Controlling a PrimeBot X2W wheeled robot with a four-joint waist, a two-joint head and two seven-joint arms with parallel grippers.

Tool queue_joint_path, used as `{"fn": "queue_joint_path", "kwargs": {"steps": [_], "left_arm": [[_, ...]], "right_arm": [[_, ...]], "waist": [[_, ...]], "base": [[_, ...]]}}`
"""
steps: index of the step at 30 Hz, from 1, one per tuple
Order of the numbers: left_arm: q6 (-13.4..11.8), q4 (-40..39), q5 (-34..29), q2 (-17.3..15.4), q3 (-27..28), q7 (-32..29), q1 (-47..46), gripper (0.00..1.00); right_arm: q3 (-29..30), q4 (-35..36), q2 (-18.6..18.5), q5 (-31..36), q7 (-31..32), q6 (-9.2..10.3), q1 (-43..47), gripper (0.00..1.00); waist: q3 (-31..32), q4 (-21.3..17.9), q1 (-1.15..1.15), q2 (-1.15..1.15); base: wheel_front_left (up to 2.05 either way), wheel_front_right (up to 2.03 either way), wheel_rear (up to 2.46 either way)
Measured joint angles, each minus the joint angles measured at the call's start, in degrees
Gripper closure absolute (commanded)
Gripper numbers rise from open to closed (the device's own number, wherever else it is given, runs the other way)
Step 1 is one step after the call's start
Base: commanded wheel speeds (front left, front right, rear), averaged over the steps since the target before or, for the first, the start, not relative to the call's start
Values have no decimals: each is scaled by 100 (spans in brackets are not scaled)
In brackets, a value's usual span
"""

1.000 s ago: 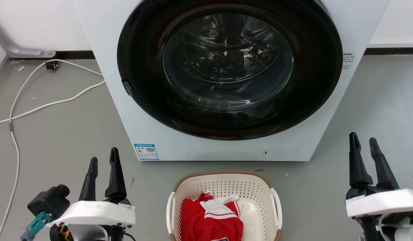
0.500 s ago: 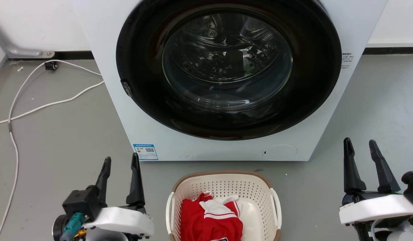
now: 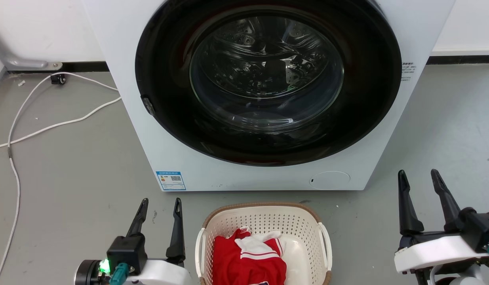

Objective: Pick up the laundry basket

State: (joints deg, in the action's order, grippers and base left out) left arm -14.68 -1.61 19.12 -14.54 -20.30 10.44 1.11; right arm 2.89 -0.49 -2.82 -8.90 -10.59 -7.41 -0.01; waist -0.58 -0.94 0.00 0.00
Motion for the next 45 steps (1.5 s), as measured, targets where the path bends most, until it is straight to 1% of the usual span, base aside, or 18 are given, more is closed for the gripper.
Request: {"fn": "queue_joint_path", "kwargs": {"steps": [7, 10, 14, 17, 21, 25, 29, 32, 35, 40, 45], "left_arm": [[-52, 119, -294, -33, -165, 89, -1, 0], [-3, 65, -274, 10, -144, 136, 5, 0], [231, -25, -207, 168, 48, 185, 80, 0], [495, -53, -157, 337, 268, 215, 176, 0], [945, 80, -30, 666, 709, 254, 347, 0], [1368, 215, -240, 859, 1013, 296, 416, 0], [1611, 283, -611, 976, 1189, 342, 440, 0], [1705, 334, -928, 1023, 1220, 371, 457, 0], [1731, 446, -1330, 1032, 1147, 396, 492, 0], [1762, 436, -1500, 1083, 1199, 446, 519, 0], [1801, 412, -1585, 1107, 1274, 463, 552, 0]], "right_arm": [[-26, -49, 0, 390, -77, -1, 3, 0], [-24, -47, 0, 531, -109, -2, 5, 0], [-22, -47, -1, 645, -148, -9, 26, 0], [-20, -51, 0, 655, -159, -9, 34, 0], [-8, -147, -1, 512, -193, -9, 57, 0], [19, -267, -2, 493, -199, -9, 71, 0], [-35, -363, -3, 566, -234, -9, 70, 0], [-54, -410, -2, 650, -269, -9, 70, 0], [-46, -463, -2, 764, -310, -9, 70, 0], [-60, -497, -3, 939, -361, -9, 69, 0], [-86, -531, -3, 949, -385, -9, 68, 0]], "waist": [[1, -10, 0, 0], [-1, -8, 0, 0], [-7, 6, 0, 0], [-14, 15, 0, 0], [-12, 20, 0, 0], [-6, 17, 0, 0], [-2, 5, 0, 0], [1, -1, 0, 0], [7, -7, 0, 0], [17, -5, 0, 0], [25, 3, 0, 0]], "base": [[0, 0, 0], [0, 0, 0], [0, 0, 0], [0, 0, 0], [0, 0, 0], [0, 0, 0], [0, 0, 0], [0, 0, 0], [0, 0, 0], [0, 0, 0], [0, 0, 0]]}}
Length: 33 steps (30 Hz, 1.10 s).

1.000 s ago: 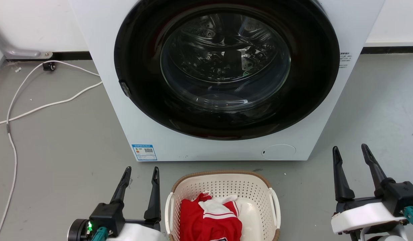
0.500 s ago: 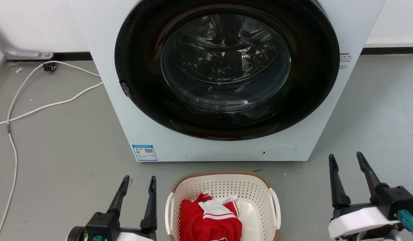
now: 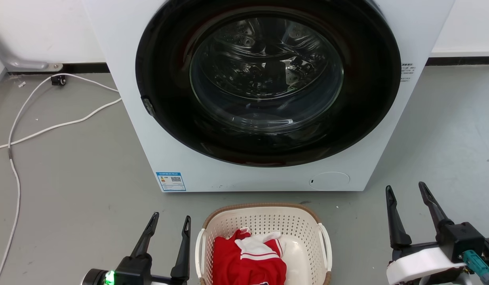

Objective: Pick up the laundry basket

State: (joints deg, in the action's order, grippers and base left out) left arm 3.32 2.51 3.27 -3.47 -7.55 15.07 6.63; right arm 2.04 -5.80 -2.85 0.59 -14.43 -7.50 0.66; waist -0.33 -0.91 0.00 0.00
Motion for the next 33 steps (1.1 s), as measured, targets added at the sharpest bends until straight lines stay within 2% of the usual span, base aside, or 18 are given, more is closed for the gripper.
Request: {"fn": "queue_joint_path", "kwargs": {"steps": [19, 26, 33], "left_arm": [[57, -20, -62, 45, 91, 0, -10, 0], [108, 212, -115, 44, 124, 1, -371, 0], [225, 915, -153, -74, 132, 1, -1128, 0]], "right_arm": [[21, -134, 0, -135, -23, 0, -59, 0], [73, -220, 0, -91, 25, 0, -387, 0], [83, -432, -1, 62, 207, 0, -910, 0]], "waist": [[-222, 25, 0, 0], [-736, 18, 0, 0], [-1507, 33, 1, 0]], "base": [[0, 0, 0], [0, 0, 0], [0, 0, 0]]}}
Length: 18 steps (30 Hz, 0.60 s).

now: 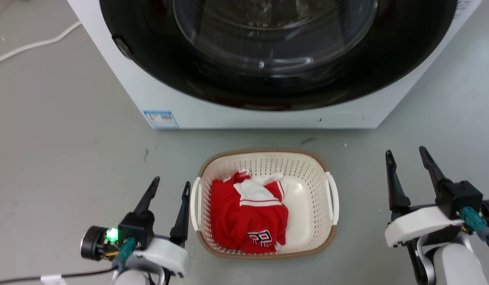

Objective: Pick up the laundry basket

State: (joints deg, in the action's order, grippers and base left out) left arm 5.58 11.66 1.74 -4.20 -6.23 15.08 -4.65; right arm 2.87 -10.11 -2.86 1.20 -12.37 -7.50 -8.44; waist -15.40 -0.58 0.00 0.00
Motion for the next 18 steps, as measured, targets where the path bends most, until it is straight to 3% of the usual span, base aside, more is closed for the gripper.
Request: {"fn": "queue_joint_path", "kwargs": {"steps": [10, 18], "left_arm": [[133, 1312, 101, -177, -115, 0, -1293, 0], [182, 2736, 358, -477, -497, 0, -2408, 0]], "right_arm": [[60, -827, -2, 200, 369, 0, -905, 0], [-234, -1894, -2, 183, 871, -1, -1674, 0]], "waist": [[-1157, 9, 0, 0], [-2019, -29, 1, 0]], "base": [[0, 0, 0], [0, 0, 0]]}}
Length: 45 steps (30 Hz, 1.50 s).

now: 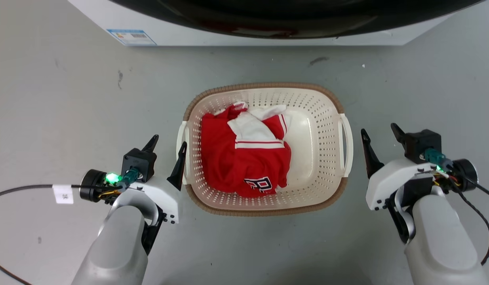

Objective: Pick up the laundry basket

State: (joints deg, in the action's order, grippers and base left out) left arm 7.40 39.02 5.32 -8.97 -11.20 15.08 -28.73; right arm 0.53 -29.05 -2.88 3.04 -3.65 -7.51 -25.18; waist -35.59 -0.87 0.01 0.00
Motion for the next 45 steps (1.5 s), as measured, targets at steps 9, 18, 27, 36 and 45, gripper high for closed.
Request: {"fn": "queue_joint_path", "kwargs": {"steps": [9, 18, 27, 36, 45], "left_arm": [[0, 1461, 653, -172, -781, 0, -1061, 0], [0, 2184, 1568, -214, -1636, -188, -1822, 0], [0, 2176, 2597, -508, -2903, -1065, -2312, 0], [1, 2048, 3341, -801, -3637, -1299, -2581, 0], [7, 2079, 3831, -884, -4173, -1304, -2791, 0]], "right_arm": [[-114, -801, -1, -153, 268, 1, -779, 0], [-382, -1730, 3, -423, 731, 0, -1488, 0], [-546, -2574, 1, -555, 1263, 1, -2209, 0], [-656, -3086, 1, -850, 1333, 1, -2558, 0], [-787, -3526, 0, -1102, 1073, 1, -2802, 0]], "waist": [[-565, -21, 0, 0], [-958, -21, 0, 0], [-1275, 4, 0, 0], [-1429, 13, -1, 0], [-1553, 22, -1, 0]], "base": [[0, 0, 0], [0, 0, 0], [0, 0, 0], [0, 0, 0], [0, 0, 0]]}}
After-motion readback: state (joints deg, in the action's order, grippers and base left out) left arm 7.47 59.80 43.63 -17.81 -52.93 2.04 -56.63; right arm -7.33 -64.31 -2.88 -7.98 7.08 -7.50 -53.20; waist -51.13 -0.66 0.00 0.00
